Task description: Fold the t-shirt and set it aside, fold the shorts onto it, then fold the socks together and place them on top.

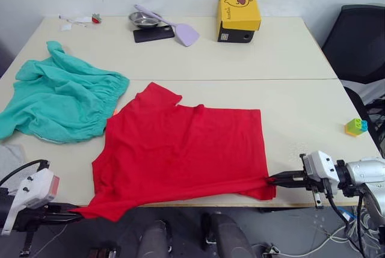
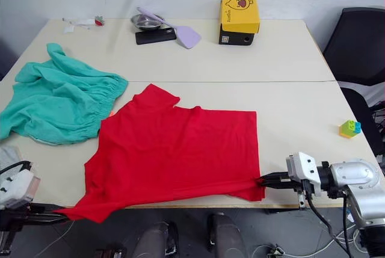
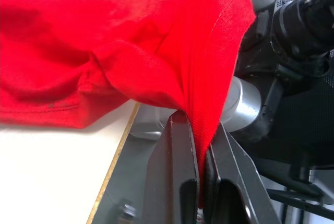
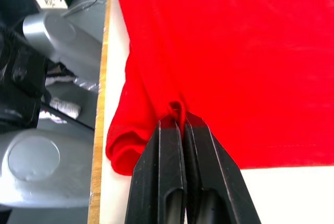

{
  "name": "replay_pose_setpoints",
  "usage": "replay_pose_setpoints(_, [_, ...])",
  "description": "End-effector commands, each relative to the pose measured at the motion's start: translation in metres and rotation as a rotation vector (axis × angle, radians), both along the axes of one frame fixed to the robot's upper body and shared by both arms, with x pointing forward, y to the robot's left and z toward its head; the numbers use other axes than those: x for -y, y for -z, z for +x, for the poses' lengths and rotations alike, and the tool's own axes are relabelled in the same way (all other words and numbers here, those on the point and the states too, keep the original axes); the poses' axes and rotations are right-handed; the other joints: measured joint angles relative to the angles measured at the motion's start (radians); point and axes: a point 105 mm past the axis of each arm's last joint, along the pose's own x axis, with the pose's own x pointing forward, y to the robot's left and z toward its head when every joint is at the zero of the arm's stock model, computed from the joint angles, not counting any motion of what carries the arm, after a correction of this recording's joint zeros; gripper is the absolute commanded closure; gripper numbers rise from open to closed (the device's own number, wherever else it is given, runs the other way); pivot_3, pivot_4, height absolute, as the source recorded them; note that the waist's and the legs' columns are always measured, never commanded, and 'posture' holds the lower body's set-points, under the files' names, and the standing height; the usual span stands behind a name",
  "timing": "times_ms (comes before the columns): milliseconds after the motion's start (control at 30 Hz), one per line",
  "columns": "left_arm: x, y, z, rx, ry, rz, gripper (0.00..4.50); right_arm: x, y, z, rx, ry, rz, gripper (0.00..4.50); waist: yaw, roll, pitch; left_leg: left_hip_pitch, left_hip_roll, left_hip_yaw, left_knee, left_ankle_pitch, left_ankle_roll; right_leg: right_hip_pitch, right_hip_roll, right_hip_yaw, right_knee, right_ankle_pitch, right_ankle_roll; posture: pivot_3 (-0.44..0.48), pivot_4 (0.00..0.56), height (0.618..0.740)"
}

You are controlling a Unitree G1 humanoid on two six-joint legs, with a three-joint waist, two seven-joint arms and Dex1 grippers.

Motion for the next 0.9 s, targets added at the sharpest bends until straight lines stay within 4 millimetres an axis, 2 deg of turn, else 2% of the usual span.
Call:
replay_pose_setpoints(33, [-0.004,-0.005,0.009,-0.051,-0.047,-0.022,4.47,0.003,-0.009,0.006,-0.019,0.06,-0.003,4.5,0.0,0.001,0.0,0.0,0.0,0.0,0.0,0.0,0.0,0.0,0.0,0.0,0.0,0.0,0.0,0.0,0.15,0.74])
replay_pose_setpoints(400, [0.004,-0.015,0.038,-0.093,-0.072,-0.076,4.47,-0.004,-0.003,0.01,-0.173,0.205,0.019,4.5,0.0,0.001,0.0,-0.001,-0.001,0.0,0.0,0.0,-0.001,-0.002,-0.001,0.001,0.004,0.0,0.0,0.0,0.15,0.74])
replay_pose_setpoints(533, [0.006,-0.019,0.048,-0.083,-0.083,-0.093,4.47,-0.005,-0.004,0.007,-0.183,0.218,0.028,4.5,0.001,0.0,0.0,0.0,-0.001,0.0,0.001,0.0,-0.001,-0.002,-0.001,0.001,0.006,0.0,0.0,0.0,0.15,0.74])
replay_pose_setpoints(767, [0.012,-0.013,0.057,-0.079,-0.064,-0.117,4.47,-0.008,-0.004,0.004,-0.179,0.21,0.056,4.5,0.0,0.0,0.0,0.0,-0.001,0.0,0.001,0.0,-0.001,-0.002,-0.001,0.001,0.006,0.0,0.0,0.0,0.15,0.74])
replay_pose_setpoints(900, [0.013,-0.015,0.062,0.051,-0.025,-0.123,4.47,-0.012,-0.009,0.004,-0.14,0.192,0.1,4.5,0.0,0.001,0.0,0.0,-0.001,0.0,0.001,0.0,-0.001,-0.002,-0.001,0.001,0.006,0.0,0.0,0.0,0.15,0.74])
